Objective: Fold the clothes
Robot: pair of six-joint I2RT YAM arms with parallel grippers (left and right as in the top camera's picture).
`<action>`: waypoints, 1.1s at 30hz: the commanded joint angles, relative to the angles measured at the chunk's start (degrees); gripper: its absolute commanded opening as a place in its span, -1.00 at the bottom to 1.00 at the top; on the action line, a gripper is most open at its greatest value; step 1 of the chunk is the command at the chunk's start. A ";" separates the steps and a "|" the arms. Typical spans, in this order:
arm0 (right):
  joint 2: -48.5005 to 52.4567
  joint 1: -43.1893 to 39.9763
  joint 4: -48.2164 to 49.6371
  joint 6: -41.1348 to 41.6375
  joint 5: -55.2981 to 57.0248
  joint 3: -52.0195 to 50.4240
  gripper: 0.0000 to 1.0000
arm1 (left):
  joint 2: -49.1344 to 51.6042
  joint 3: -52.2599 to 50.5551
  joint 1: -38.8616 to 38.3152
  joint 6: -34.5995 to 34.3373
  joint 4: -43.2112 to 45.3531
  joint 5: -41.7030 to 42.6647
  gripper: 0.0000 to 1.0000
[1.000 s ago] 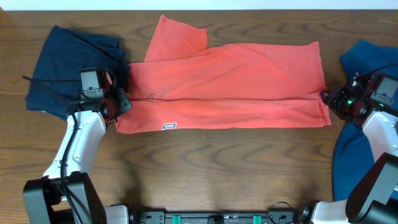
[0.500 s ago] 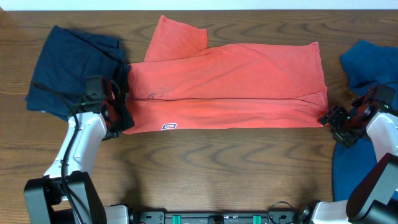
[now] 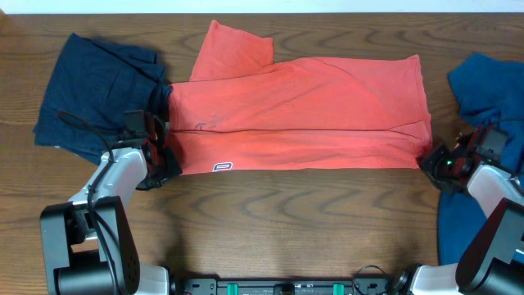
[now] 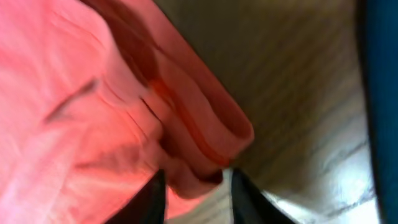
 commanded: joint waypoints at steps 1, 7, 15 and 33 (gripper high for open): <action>0.20 0.31 0.57 0.94 1.07 -0.31 -0.79 | 1.07 -0.37 0.15 0.57 -0.04 -0.42 -0.39; -1.49 -2.67 -6.47 0.96 2.27 3.19 -0.98 | 0.04 0.55 0.55 0.59 -4.48 -0.44 -0.88; -8.59 -4.55 -23.85 0.96 10.58 9.84 -0.99 | -5.01 2.93 1.92 0.59 -14.45 -0.44 -0.88; -8.20 1.07 -22.82 -2.23 2.78 8.44 0.06 | -7.15 3.41 1.92 3.10 -14.82 10.08 -0.81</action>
